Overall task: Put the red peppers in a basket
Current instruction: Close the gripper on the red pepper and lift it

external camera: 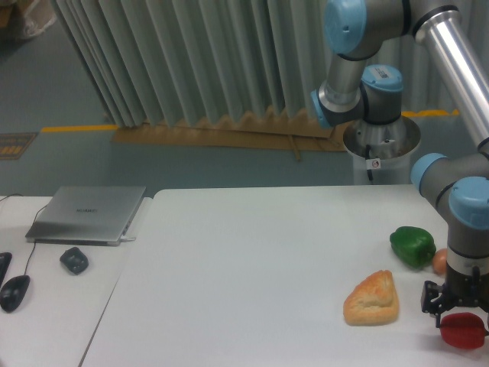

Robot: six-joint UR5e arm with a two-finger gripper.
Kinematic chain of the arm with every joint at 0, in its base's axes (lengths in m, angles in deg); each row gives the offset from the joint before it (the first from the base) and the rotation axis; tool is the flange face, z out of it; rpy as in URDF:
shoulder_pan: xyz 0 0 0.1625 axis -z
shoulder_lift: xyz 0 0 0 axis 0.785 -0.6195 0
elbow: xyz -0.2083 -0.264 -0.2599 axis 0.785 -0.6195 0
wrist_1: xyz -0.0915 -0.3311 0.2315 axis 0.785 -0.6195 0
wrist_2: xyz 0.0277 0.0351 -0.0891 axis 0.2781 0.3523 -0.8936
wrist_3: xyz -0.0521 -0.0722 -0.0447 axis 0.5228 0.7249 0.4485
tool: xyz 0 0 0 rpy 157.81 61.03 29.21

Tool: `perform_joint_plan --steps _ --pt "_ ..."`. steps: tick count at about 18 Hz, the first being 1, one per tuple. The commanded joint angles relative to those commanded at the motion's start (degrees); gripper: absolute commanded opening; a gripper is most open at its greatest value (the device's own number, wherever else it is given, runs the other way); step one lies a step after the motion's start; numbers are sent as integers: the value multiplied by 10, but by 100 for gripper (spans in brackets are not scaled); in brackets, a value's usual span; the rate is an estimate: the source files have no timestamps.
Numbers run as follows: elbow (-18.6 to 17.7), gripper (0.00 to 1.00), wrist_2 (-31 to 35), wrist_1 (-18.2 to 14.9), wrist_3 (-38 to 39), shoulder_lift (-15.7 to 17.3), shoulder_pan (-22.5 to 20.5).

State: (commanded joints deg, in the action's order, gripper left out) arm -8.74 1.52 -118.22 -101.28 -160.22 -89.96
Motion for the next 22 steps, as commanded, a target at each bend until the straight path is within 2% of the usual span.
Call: perform_joint_plan --steps 1,5,12,15,17,22 --pt "0 84 0 0 0 -1 0" --pt "-3 70 0 -1 -4 3 1" --pt "-5 69 -15 -5 -26 20 -3" --pt "-7 69 -32 -10 -27 43 -4" --pt "-7 69 -40 -36 -32 60 -11" --pt "-2 69 -40 -84 -131 83 -30"
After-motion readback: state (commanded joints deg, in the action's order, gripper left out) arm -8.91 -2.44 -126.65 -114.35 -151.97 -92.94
